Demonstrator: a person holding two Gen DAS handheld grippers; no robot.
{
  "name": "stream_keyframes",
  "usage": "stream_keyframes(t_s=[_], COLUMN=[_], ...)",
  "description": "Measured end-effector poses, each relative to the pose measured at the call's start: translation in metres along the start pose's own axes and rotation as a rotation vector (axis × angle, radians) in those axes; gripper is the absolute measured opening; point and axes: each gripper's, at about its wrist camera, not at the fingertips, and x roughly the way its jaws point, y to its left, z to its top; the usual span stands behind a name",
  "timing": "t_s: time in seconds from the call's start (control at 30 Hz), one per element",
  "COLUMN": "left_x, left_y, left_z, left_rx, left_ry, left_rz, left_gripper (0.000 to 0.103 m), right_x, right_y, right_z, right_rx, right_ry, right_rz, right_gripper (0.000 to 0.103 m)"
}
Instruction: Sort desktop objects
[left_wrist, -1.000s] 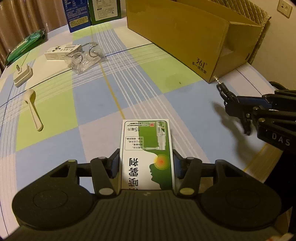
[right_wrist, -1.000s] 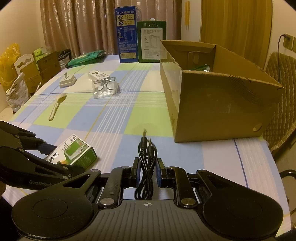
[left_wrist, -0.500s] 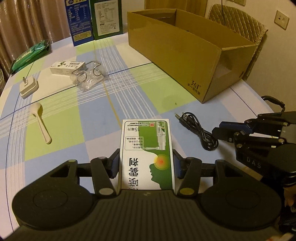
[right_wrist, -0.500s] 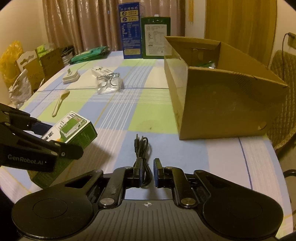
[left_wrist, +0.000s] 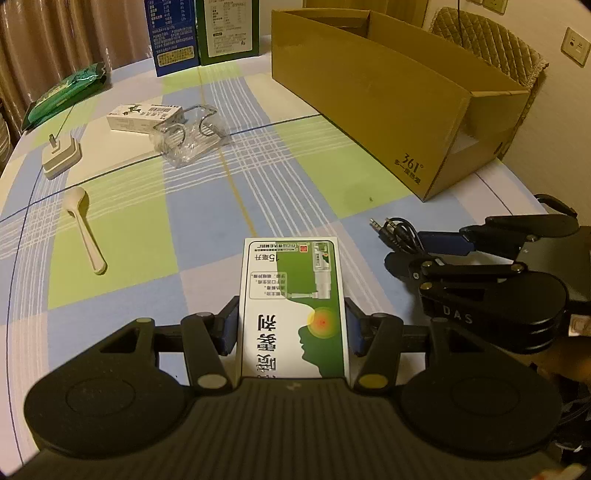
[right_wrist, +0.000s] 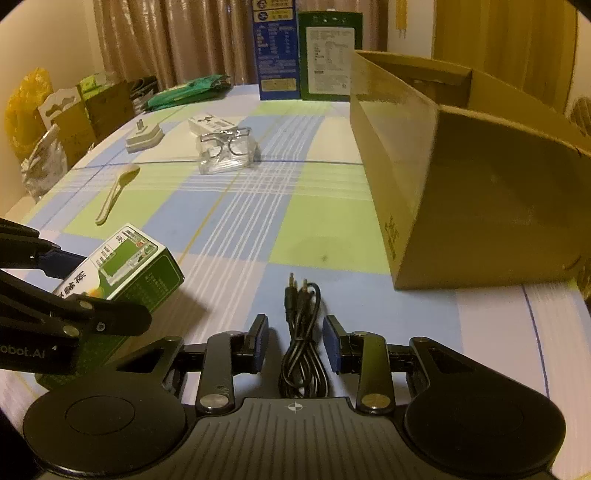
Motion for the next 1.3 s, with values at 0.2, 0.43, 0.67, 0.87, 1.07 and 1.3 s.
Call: stream_keyframes(t_s=[0.2,0.43,0.67,0.87,1.07,1.3], left_x=[-0.002,-0.020,-0.039,-0.048,-0.045,-0.023], left_y=[0.000,-0.013,-0.035,-0.067,-0.101,-0.119], left_z=[0.002,0.019,0.053,0.101,0.146,0.193], left_rx=[-0.001,0.019,0.017,0.033,0.046,0.016], left_ry=[-0.010,-0.059,-0.109,-0.154,-0.187,-0.198], left_rz=[-0.007,-0.016,-0.068,-0.125,-0.162,-0.178], left_gripper=[0.050,0.050,0.050,0.050,0.050,0.050], right_x=[-0.009,-0.046,-0.091,-0.125,-0.133,-0.121], right_y=[0.000,-0.006,-0.028,-0.064,-0.111,-0.154], right_z=[-0.001,0.011,0.034,0.063,0.098,0.128], right_rx=[0.000,0.023,0.069,0.105,0.136,0.158], right_ry=[-0.012,-0.092,-0.176,-0.252,-0.288,-0.297], right_rz=[-0.017,-0.036,-0.060,-0.085,-0.108,-0.124], right_gripper=[0.011,0.011,0.011,0.011,0.012,0.012])
